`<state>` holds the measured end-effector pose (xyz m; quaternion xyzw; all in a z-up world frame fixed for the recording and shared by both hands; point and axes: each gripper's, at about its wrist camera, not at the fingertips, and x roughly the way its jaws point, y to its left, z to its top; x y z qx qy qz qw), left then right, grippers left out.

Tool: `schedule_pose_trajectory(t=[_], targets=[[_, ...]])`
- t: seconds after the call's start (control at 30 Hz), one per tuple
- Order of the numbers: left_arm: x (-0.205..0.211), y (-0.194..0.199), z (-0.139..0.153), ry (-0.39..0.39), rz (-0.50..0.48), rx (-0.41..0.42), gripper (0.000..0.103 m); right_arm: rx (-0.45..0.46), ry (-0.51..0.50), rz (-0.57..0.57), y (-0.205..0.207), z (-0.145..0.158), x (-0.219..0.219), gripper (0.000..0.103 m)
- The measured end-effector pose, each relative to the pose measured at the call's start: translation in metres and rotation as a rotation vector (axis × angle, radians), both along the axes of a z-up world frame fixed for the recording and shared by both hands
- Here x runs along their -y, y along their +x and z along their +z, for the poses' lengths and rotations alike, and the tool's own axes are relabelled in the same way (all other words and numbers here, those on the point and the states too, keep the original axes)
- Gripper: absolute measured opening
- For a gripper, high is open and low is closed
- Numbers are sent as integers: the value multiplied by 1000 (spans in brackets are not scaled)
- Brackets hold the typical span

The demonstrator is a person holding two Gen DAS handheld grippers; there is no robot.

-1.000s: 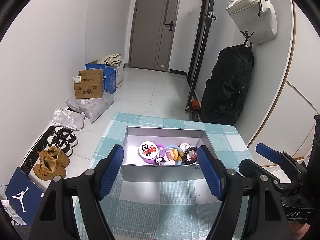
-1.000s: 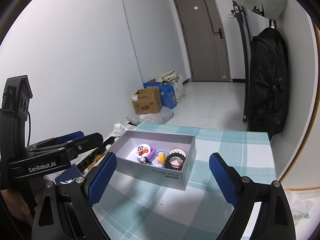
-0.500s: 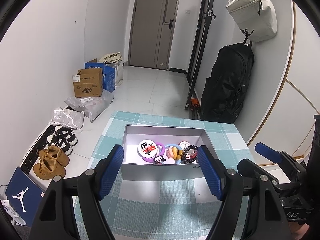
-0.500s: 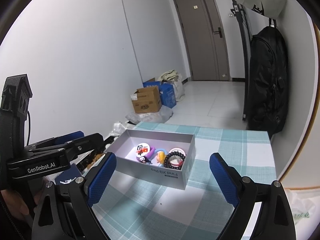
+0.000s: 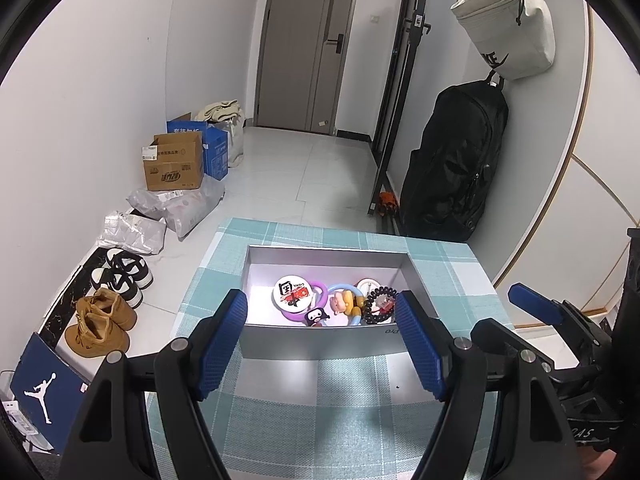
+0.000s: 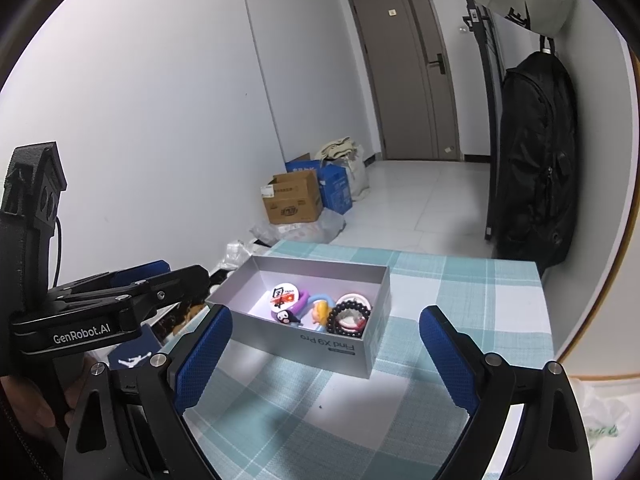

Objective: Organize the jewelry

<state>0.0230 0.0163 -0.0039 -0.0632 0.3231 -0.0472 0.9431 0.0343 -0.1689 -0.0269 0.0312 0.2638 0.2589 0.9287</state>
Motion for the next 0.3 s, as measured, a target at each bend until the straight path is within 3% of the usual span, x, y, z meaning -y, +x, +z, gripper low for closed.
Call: schedule_pose_trajectory(t=[0.3], targets=[[0, 3, -2, -18, -23, 5, 72, -9, 1, -3, 4, -2, 0, 95]])
